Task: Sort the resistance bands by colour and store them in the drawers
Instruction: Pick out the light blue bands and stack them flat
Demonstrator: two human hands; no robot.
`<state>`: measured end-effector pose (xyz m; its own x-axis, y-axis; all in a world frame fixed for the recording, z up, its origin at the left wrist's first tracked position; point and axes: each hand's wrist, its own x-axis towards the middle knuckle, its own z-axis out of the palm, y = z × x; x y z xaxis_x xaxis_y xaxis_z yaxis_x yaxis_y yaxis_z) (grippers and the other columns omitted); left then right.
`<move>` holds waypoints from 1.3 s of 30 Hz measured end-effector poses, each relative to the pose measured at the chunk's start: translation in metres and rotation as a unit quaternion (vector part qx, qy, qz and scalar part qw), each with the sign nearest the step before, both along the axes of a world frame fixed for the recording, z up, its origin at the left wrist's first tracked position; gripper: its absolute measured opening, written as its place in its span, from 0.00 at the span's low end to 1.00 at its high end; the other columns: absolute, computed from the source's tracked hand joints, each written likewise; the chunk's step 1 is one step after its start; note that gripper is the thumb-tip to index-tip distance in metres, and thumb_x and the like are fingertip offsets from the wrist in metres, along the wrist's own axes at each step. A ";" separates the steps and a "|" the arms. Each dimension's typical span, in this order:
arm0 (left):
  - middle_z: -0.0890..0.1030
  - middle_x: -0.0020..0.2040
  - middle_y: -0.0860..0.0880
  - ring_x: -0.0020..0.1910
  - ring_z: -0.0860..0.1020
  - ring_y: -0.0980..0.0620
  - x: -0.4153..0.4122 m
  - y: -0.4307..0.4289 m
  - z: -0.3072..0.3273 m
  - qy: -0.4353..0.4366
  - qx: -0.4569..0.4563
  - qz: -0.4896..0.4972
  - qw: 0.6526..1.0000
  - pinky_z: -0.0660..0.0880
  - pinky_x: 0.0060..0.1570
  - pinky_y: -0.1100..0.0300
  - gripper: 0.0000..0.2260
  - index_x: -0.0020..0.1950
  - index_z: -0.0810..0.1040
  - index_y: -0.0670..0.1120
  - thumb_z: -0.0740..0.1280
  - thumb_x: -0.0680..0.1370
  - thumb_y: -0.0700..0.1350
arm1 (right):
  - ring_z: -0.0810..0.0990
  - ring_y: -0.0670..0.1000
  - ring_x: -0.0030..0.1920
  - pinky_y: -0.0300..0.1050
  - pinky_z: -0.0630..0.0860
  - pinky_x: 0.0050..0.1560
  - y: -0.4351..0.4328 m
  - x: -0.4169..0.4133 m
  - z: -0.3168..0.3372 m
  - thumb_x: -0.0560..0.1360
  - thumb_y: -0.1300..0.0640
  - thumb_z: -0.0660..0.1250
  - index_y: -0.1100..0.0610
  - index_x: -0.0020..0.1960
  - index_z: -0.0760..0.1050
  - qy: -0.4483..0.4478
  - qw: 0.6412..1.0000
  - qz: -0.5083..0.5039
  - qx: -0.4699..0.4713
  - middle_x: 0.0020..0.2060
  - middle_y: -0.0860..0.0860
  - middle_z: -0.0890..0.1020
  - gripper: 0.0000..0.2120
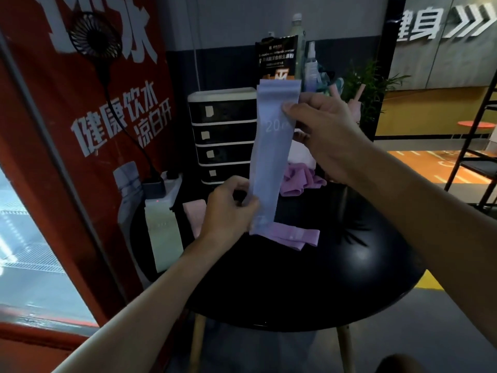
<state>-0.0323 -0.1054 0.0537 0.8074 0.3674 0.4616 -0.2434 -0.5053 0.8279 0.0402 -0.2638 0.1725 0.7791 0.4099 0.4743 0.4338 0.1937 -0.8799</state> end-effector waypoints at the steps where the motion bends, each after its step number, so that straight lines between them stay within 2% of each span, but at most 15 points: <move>1: 0.82 0.44 0.48 0.29 0.81 0.48 -0.003 0.001 -0.005 0.005 0.005 -0.012 1.000 0.81 0.32 0.48 0.08 0.49 0.79 0.47 0.69 0.76 0.34 | 0.83 0.49 0.48 0.45 0.78 0.53 -0.005 -0.004 -0.004 0.78 0.61 0.66 0.58 0.50 0.80 0.002 1.000 0.003 -0.005 0.47 0.52 0.84 0.05; 5: 0.82 0.42 0.50 0.40 0.82 0.48 -0.027 -0.005 -0.053 0.034 0.043 -0.087 0.995 0.81 0.45 0.49 0.08 0.48 0.80 0.46 0.70 0.74 0.34 | 0.80 0.57 0.43 0.52 0.75 0.49 -0.025 -0.023 -0.044 0.75 0.63 0.69 0.60 0.41 0.79 0.057 0.998 0.006 -0.039 0.43 0.58 0.84 0.04; 8: 0.80 0.41 0.53 0.40 0.80 0.55 -0.048 -0.014 -0.083 0.043 0.074 -0.122 0.989 0.78 0.43 0.56 0.07 0.44 0.79 0.48 0.71 0.73 0.35 | 0.84 0.55 0.43 0.47 0.79 0.45 -0.039 -0.039 -0.077 0.74 0.63 0.69 0.66 0.48 0.80 0.117 0.991 0.028 -0.059 0.44 0.59 0.85 0.06; 10: 0.79 0.45 0.51 0.42 0.79 0.52 -0.056 -0.012 -0.090 0.035 0.105 -0.162 0.981 0.78 0.44 0.53 0.05 0.47 0.79 0.42 0.70 0.73 0.36 | 0.85 0.55 0.44 0.44 0.81 0.42 -0.046 -0.048 -0.091 0.75 0.63 0.68 0.69 0.53 0.79 0.147 0.986 0.045 -0.061 0.46 0.59 0.85 0.10; 12: 0.79 0.49 0.50 0.45 0.79 0.53 -0.056 -0.005 -0.088 0.046 0.108 -0.192 0.974 0.76 0.45 0.58 0.06 0.48 0.80 0.39 0.67 0.72 0.34 | 0.85 0.54 0.44 0.47 0.80 0.44 -0.050 -0.052 -0.099 0.75 0.63 0.67 0.67 0.51 0.80 0.151 0.985 0.048 -0.062 0.46 0.59 0.86 0.08; 16: 0.77 0.51 0.54 0.54 0.76 0.60 -0.044 0.004 -0.085 0.059 0.097 -0.105 0.988 0.68 0.56 0.70 0.09 0.48 0.80 0.48 0.64 0.74 0.36 | 0.84 0.54 0.44 0.43 0.80 0.40 -0.045 -0.052 -0.108 0.76 0.63 0.67 0.66 0.51 0.80 0.149 0.984 0.045 -0.081 0.45 0.58 0.86 0.08; 19: 0.72 0.58 0.52 0.60 0.71 0.60 -0.027 0.010 -0.093 0.083 0.154 -0.024 0.984 0.66 0.65 0.65 0.08 0.58 0.77 0.48 0.67 0.80 0.41 | 0.84 0.55 0.44 0.40 0.78 0.38 -0.033 -0.048 -0.111 0.76 0.63 0.67 0.67 0.53 0.80 0.152 0.984 0.043 -0.084 0.45 0.59 0.85 0.08; 21: 0.71 0.64 0.51 0.65 0.69 0.55 -0.019 0.012 -0.097 0.134 0.172 -0.007 0.976 0.66 0.69 0.57 0.16 0.66 0.73 0.47 0.67 0.79 0.46 | 0.84 0.60 0.48 0.51 0.80 0.47 -0.023 -0.041 -0.114 0.77 0.62 0.67 0.67 0.53 0.80 0.154 0.983 0.032 -0.090 0.47 0.59 0.85 0.09; 22: 0.72 0.67 0.51 0.67 0.69 0.54 -0.018 0.012 -0.097 0.157 0.179 -0.002 0.971 0.67 0.70 0.54 0.19 0.69 0.71 0.48 0.67 0.79 0.49 | 0.84 0.64 0.47 0.57 0.79 0.49 -0.018 -0.037 -0.117 0.77 0.62 0.67 0.67 0.53 0.80 0.155 0.983 0.024 -0.096 0.46 0.60 0.85 0.09; 24: 0.73 0.69 0.52 0.68 0.70 0.53 -0.019 0.012 -0.097 0.175 0.182 -0.001 0.968 0.68 0.70 0.51 0.23 0.72 0.68 0.50 0.67 0.79 0.52 | 0.79 0.68 0.37 0.57 0.76 0.38 -0.007 -0.030 -0.119 0.78 0.61 0.66 0.68 0.50 0.80 0.159 0.981 0.013 -0.115 0.42 0.62 0.84 0.09; 27: 0.75 0.68 0.53 0.68 0.72 0.54 -0.021 0.012 -0.096 0.167 0.143 -0.004 0.975 0.70 0.69 0.52 0.25 0.73 0.67 0.49 0.68 0.79 0.51 | 0.76 0.53 0.27 0.39 0.66 0.24 0.008 -0.019 -0.126 0.79 0.62 0.65 0.67 0.42 0.77 0.183 0.972 0.002 -0.145 0.34 0.58 0.81 0.10; 29: 0.75 0.68 0.53 0.69 0.72 0.53 -0.023 0.012 -0.093 0.173 0.115 -0.001 0.978 0.69 0.69 0.53 0.22 0.73 0.67 0.48 0.66 0.80 0.49 | 0.73 0.43 0.21 0.33 0.66 0.20 0.017 -0.011 -0.135 0.79 0.63 0.65 0.60 0.33 0.73 0.193 0.967 -0.011 -0.168 0.24 0.48 0.77 0.15; 31: 0.76 0.66 0.56 0.69 0.72 0.52 -0.024 0.011 -0.090 0.181 0.063 -0.004 0.982 0.69 0.68 0.53 0.17 0.71 0.67 0.51 0.61 0.83 0.51 | 0.69 0.41 0.20 0.32 0.65 0.22 0.025 -0.005 -0.147 0.78 0.63 0.66 0.56 0.27 0.68 0.184 0.963 -0.028 -0.197 0.18 0.43 0.71 0.21; 35: 0.73 0.56 0.67 0.60 0.72 0.64 -0.025 0.007 -0.087 0.177 0.043 -0.017 0.983 0.67 0.57 0.67 0.14 0.63 0.67 0.60 0.64 0.79 0.60 | 0.75 0.44 0.29 0.37 0.71 0.32 0.032 0.006 -0.164 0.77 0.61 0.68 0.62 0.33 0.75 0.155 0.957 -0.048 -0.239 0.28 0.50 0.78 0.15; 39: 0.75 0.56 0.67 0.58 0.73 0.67 -0.024 0.008 -0.089 0.165 0.056 -0.021 0.984 0.67 0.53 0.72 0.18 0.62 0.69 0.60 0.68 0.76 0.61 | 0.75 0.47 0.32 0.38 0.72 0.32 0.035 0.009 -0.166 0.77 0.59 0.68 0.65 0.37 0.76 0.130 0.954 -0.052 -0.264 0.32 0.53 0.78 0.13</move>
<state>-0.0566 -0.0974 -0.0351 0.9334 0.2930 0.2071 0.0077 -0.5935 0.8048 0.0494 -0.2286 0.0061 0.8915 0.4530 0.0082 0.1803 -0.3380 -0.9237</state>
